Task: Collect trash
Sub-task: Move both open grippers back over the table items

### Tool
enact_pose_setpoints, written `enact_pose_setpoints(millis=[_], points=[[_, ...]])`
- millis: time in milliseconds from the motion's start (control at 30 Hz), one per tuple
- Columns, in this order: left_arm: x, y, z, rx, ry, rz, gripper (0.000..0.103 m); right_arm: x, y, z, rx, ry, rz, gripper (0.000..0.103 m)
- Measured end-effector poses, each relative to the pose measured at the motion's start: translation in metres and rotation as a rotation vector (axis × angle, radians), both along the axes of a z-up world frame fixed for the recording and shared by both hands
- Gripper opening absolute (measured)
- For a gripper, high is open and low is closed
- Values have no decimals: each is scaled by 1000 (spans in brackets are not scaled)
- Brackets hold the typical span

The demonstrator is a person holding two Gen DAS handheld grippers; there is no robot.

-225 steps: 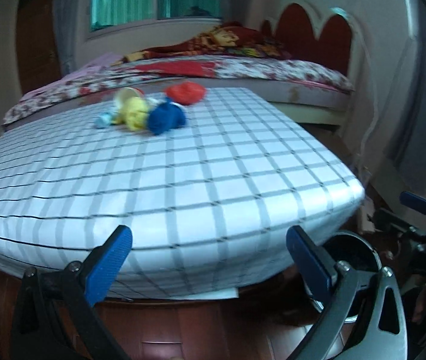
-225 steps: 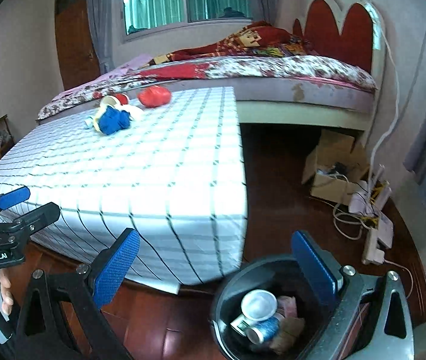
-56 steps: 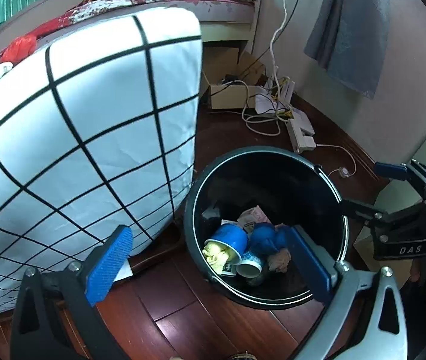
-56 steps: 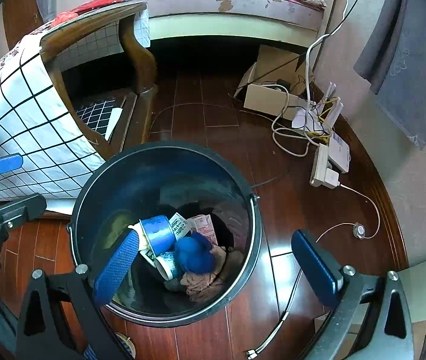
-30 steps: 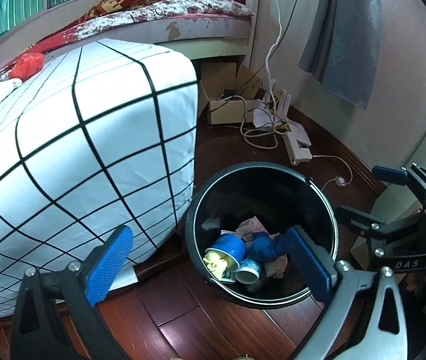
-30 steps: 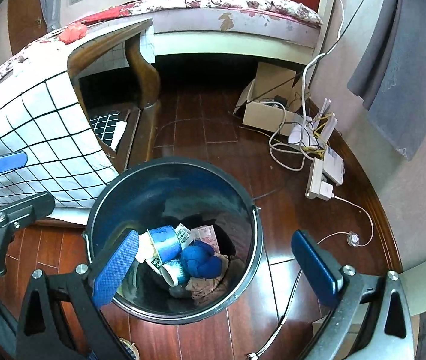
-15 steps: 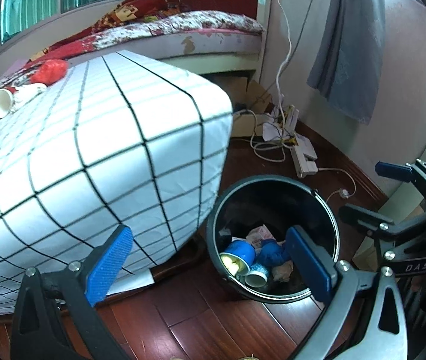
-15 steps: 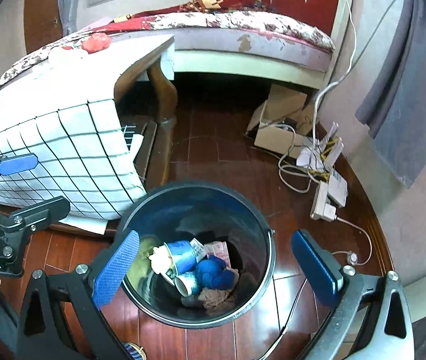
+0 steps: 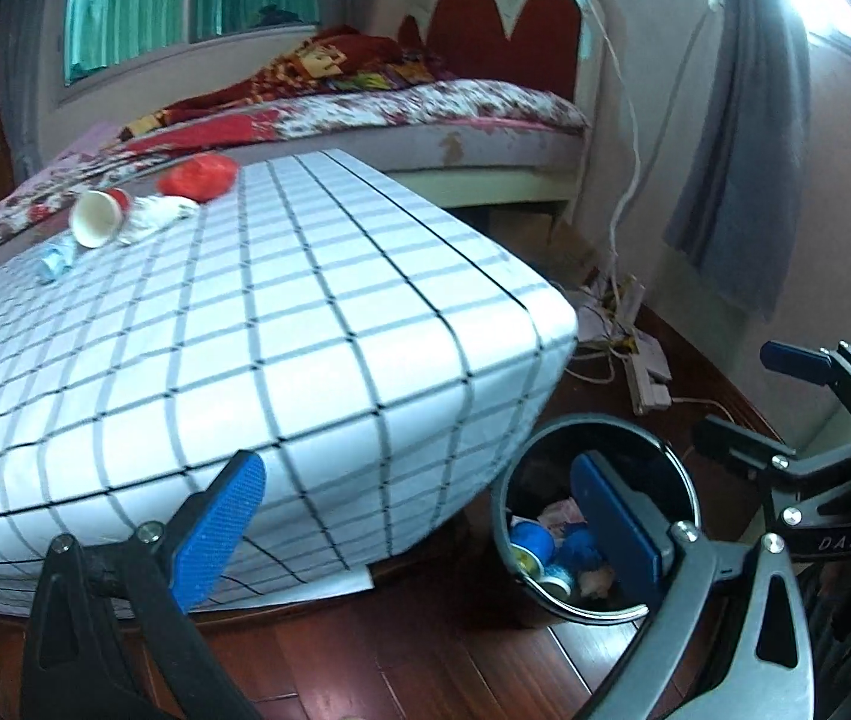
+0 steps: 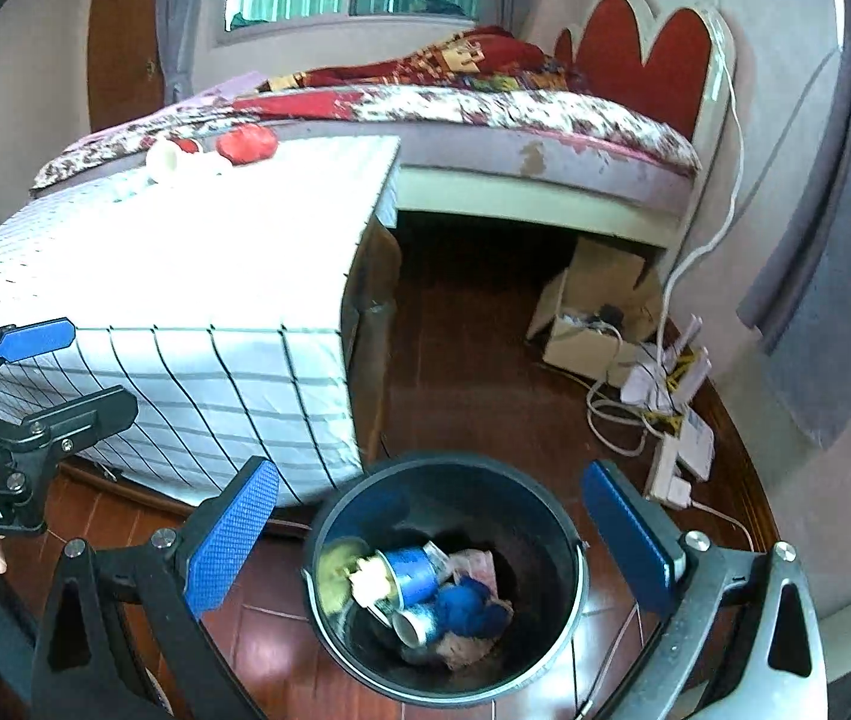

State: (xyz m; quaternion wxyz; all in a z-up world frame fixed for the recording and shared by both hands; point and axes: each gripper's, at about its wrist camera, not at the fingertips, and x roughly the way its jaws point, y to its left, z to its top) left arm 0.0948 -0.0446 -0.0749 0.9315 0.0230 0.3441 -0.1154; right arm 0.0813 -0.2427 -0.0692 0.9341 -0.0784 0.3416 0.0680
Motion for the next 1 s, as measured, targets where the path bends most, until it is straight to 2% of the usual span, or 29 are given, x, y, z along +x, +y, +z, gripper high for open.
enact_pose_setpoints(millis=[467, 600, 733, 900, 1000], points=[[8, 80, 26, 7, -53, 168, 102, 36, 71, 42, -8, -84, 106, 102], [18, 118, 32, 9, -54, 264, 102, 50, 100, 52, -16, -98, 149, 102], [29, 149, 41, 22, -63, 323, 102, 71, 130, 62, -19, -103, 182, 102], [55, 189, 59, 70, -77, 377, 102, 110, 171, 75, 24, -66, 224, 102], [75, 217, 67, 63, -78, 416, 102, 133, 195, 79, 30, -60, 238, 102]])
